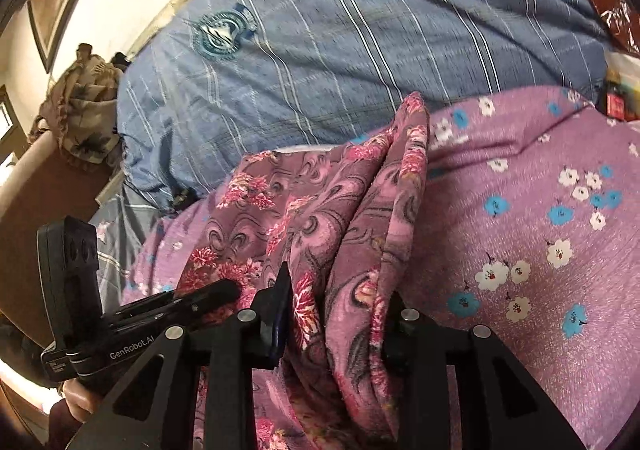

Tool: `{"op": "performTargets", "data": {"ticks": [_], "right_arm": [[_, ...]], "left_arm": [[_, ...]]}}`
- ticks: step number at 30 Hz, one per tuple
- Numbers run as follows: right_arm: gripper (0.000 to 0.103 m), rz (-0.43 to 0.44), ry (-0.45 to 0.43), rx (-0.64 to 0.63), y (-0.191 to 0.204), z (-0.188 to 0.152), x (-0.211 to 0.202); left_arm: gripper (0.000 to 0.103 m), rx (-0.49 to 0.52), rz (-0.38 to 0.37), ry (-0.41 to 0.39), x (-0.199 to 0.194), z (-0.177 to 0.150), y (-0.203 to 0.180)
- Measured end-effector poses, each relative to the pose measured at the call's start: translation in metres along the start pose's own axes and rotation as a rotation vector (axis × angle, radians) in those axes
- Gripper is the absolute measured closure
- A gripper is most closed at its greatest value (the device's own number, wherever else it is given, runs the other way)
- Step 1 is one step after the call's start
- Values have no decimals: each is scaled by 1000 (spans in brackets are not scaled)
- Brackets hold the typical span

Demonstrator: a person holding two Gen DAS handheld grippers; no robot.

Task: Fold small clothes

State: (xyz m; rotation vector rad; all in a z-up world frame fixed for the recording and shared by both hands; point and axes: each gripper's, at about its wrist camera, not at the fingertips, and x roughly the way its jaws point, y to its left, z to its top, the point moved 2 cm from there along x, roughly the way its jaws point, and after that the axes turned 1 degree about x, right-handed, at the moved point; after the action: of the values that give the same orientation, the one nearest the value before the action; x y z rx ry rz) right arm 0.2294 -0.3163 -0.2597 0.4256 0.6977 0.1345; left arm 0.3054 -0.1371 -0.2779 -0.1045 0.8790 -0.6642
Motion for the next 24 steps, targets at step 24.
{"op": "performTargets", "data": {"ticks": [24], "right_arm": [[71,144,16,-52,123,-42,16]], "left_arm": [[82,11,172,-135,-122,-24,61]]}}
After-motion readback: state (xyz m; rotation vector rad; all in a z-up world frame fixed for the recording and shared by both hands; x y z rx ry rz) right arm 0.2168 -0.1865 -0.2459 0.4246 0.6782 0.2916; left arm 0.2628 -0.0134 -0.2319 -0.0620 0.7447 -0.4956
